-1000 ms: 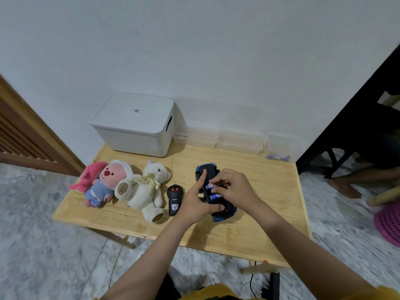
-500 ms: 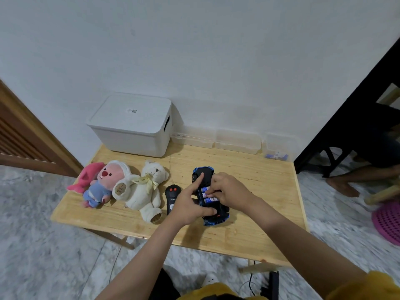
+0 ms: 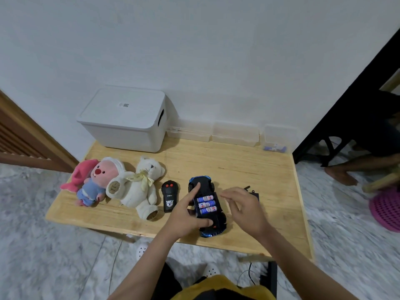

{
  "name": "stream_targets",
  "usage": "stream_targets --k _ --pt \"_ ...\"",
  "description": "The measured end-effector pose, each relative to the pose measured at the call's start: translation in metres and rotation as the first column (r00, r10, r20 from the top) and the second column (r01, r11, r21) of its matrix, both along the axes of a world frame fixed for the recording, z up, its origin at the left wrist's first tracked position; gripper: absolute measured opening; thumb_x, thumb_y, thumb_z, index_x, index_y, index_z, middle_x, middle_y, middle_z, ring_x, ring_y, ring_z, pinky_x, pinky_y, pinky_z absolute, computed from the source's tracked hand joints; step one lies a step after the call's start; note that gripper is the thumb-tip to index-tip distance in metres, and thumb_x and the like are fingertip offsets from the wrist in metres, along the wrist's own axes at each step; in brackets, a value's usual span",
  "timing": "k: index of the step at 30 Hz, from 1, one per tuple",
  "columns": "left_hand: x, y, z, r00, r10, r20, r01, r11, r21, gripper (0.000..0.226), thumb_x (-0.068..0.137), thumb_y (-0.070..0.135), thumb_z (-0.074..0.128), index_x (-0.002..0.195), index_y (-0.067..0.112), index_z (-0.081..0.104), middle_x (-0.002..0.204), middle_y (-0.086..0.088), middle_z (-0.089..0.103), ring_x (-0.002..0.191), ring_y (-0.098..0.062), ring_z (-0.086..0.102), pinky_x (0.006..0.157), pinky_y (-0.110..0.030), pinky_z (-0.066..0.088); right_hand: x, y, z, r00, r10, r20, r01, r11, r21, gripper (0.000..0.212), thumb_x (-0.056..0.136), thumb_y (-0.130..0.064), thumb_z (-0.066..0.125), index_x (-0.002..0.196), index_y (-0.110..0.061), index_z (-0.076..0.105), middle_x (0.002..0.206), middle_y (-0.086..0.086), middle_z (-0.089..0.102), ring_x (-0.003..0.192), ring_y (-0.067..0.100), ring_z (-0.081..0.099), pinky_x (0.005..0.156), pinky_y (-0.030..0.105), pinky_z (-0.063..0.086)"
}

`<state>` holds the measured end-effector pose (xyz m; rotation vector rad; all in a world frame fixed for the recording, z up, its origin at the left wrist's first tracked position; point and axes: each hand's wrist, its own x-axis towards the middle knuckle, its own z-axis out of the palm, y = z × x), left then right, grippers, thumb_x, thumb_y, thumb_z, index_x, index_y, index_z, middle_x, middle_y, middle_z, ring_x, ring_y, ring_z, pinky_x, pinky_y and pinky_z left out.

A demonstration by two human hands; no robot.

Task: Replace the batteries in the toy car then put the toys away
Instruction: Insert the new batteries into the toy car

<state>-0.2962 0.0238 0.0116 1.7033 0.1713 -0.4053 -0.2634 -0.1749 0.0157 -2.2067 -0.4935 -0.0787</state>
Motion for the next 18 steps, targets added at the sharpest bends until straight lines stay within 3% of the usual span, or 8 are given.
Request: stream_targets --k 2,5,9,11,15,18 --pt "-0.004 -0.002 -0.003 1.0 0.012 -0.008 -0.012 1.0 -0.009 0.102 0.062 -0.006 0.082 0.143 0.032 0.033 0.124 0.0 0.055 0.084 0.011 0.063 0.069 -0.013 0.052 -0.003 -0.015 -0.01 0.967 -0.254 -0.011 0.254 0.965 0.069 0.024 0.084 0.006 0.061 0.098 -0.009 0.072 0.088 -0.004 0.066 0.081 0.008 0.063 0.071 0.027 0.053" --pt "-0.01 -0.003 -0.011 0.999 0.028 -0.037 -0.03 0.999 -0.032 0.102 0.062 -0.007 0.083 0.143 0.032 0.035 0.13 0.001 0.05 0.092 0.01 0.061 0.071 -0.016 0.054 0.005 -0.042 -0.03 0.876 -0.462 -0.138 0.459 0.887 -0.048 0.027 0.079 0.001 0.07 0.106 0.001 0.067 0.097 0.014 0.064 0.083 0.023 0.064 0.069 0.028 0.05" --pt "-0.013 -0.008 -0.017 0.997 0.05 -0.051 -0.053 0.997 -0.058 0.102 0.06 -0.006 0.084 0.141 0.035 0.037 0.132 0.001 0.05 0.104 0.002 0.057 0.074 -0.019 0.055 0.015 -0.065 -0.053 0.802 -0.501 -0.326 0.435 0.863 -0.256 0.063 0.077 -0.015 0.076 0.131 0.0 0.048 0.115 0.021 0.051 0.103 0.032 0.057 0.085 0.036 0.05" --pt "-0.013 -0.01 -0.018 0.997 0.052 -0.06 -0.056 0.996 -0.072 0.102 0.06 -0.006 0.084 0.141 0.035 0.038 0.132 0.001 0.05 0.108 -0.005 0.057 0.076 -0.022 0.056 0.018 -0.068 -0.06 0.789 -0.5 -0.357 0.407 0.861 -0.307 0.071 0.076 -0.019 0.077 0.136 -0.002 0.043 0.118 0.02 0.047 0.108 0.032 0.054 0.09 0.039 0.048" --pt "-0.017 -0.011 -0.02 0.995 0.057 -0.081 -0.064 0.994 -0.089 0.103 0.059 -0.008 0.083 0.14 0.036 0.038 0.129 0.001 0.052 0.109 -0.014 0.06 0.078 -0.026 0.057 0.023 -0.067 -0.069 0.773 -0.526 -0.355 0.45 0.848 -0.278 0.063 0.071 -0.019 0.081 0.126 -0.005 0.053 0.115 0.015 0.045 0.106 0.029 0.053 0.088 0.042 0.05" --pt "-0.019 -0.012 -0.019 0.993 0.06 -0.099 -0.07 0.992 -0.1 0.103 0.06 -0.01 0.082 0.14 0.038 0.037 0.123 0.002 0.054 0.103 -0.016 0.064 0.075 -0.026 0.057 0.022 -0.067 -0.069 0.748 -0.554 -0.366 0.522 0.831 -0.192 0.053 0.067 -0.013 0.083 0.112 -0.006 0.056 0.107 0.012 0.052 0.095 0.025 0.057 0.079 0.037 0.052"
